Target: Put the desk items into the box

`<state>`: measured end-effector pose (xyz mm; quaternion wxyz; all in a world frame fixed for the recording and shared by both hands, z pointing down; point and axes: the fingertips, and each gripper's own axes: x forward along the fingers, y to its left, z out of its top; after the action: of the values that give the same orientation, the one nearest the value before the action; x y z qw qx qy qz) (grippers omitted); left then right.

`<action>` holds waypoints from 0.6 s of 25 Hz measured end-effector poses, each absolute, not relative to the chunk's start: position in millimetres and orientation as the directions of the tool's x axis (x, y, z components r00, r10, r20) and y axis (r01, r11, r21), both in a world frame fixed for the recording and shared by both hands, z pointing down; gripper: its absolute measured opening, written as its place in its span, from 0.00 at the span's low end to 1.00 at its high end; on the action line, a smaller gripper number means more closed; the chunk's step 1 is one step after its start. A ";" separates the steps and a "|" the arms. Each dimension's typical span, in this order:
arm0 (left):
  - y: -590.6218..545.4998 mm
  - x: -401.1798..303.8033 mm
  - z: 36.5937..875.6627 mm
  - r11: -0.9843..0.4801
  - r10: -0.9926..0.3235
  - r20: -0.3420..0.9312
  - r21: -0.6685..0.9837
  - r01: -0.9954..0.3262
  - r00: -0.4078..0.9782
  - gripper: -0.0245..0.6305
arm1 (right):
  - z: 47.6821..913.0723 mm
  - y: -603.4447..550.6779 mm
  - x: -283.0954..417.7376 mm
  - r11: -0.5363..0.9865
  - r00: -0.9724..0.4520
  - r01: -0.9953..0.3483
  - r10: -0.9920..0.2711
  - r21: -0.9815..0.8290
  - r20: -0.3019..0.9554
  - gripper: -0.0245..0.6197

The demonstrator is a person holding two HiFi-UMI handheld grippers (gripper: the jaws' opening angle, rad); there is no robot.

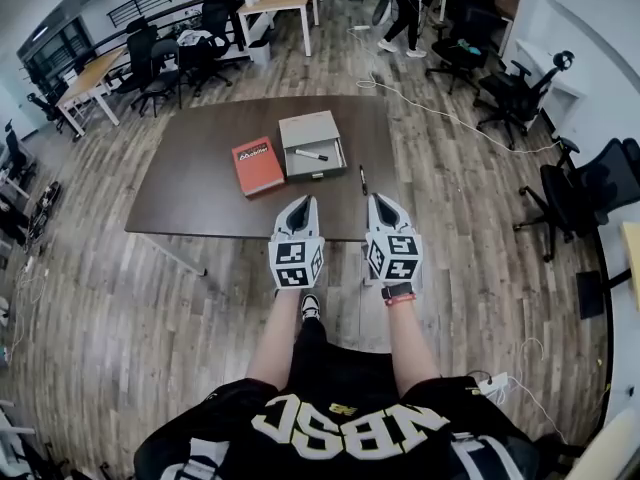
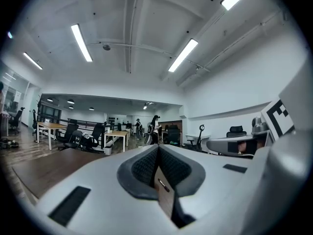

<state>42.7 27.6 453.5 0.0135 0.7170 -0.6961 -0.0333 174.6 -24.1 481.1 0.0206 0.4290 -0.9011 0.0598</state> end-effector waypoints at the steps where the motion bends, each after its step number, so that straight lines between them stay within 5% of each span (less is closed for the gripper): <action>1: 16.9 38.2 452.5 -0.036 -0.999 -0.033 0.067 -0.997 0.034 0.06 | 480.6 -35.3 170.3 0.621 -0.627 -0.779 -0.774 -0.091 0.089 0.05; 15: -122.3 -65.4 441.7 -0.105 -0.993 -0.069 0.135 -0.985 0.097 0.06 | 480.6 -169.5 68.2 0.574 -0.581 -0.814 -0.805 -0.092 0.121 0.05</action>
<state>-65.4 -122.3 441.7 0.0269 0.7400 -0.6683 -0.0709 68.2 -169.5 480.6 0.0329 0.4566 -0.8864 0.0686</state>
